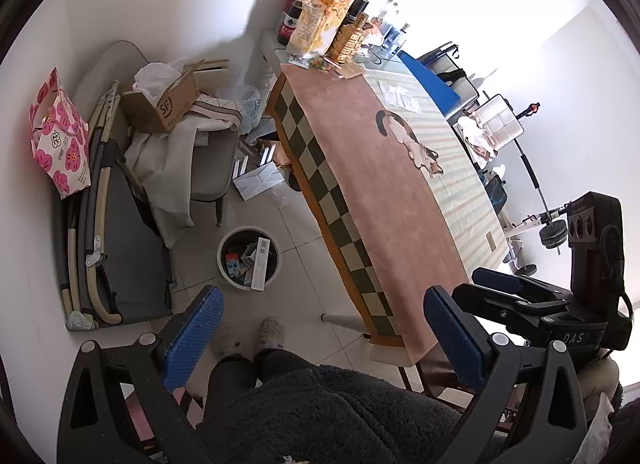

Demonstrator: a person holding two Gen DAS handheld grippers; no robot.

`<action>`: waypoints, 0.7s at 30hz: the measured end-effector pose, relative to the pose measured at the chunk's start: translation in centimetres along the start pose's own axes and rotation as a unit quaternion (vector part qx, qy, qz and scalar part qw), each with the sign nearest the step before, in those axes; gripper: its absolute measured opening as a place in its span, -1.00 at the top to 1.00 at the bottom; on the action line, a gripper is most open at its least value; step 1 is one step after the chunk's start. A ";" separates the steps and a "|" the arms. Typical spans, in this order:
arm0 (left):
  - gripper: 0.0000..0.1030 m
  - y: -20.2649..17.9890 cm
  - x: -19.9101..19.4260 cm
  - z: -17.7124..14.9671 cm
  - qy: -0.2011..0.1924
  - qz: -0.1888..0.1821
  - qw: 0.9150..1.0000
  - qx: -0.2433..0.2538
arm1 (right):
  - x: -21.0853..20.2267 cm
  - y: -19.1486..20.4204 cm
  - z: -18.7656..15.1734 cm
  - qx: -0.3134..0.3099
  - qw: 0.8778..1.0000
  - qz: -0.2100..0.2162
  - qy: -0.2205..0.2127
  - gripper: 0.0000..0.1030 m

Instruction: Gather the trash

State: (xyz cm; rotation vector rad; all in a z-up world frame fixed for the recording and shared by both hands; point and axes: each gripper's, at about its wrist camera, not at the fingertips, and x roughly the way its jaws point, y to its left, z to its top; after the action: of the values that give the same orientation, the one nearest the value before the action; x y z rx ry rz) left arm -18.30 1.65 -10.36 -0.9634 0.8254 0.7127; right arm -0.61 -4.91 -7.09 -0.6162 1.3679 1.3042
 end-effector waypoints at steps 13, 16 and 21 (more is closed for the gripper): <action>-0.99 0.0 -0.1 0.1 0.002 -0.001 1.000 0.002 | -0.4 -0.1 -0.3 -0.002 1.000 0.001 0.005 -1.00; -0.99 0.5 -0.1 0.2 0.005 -0.002 1.000 0.003 | -0.5 0.0 -0.4 -0.005 1.000 0.002 0.007 -1.00; -0.99 0.6 0.0 0.3 0.006 0.000 1.000 0.003 | -0.6 0.2 -0.5 -0.006 1.000 0.004 0.008 -1.00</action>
State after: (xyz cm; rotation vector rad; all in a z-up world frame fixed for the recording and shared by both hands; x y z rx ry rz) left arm -18.74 2.17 -10.47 -0.9635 0.8369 0.7043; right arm -0.84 -5.50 -6.59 -0.6309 1.3772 1.3173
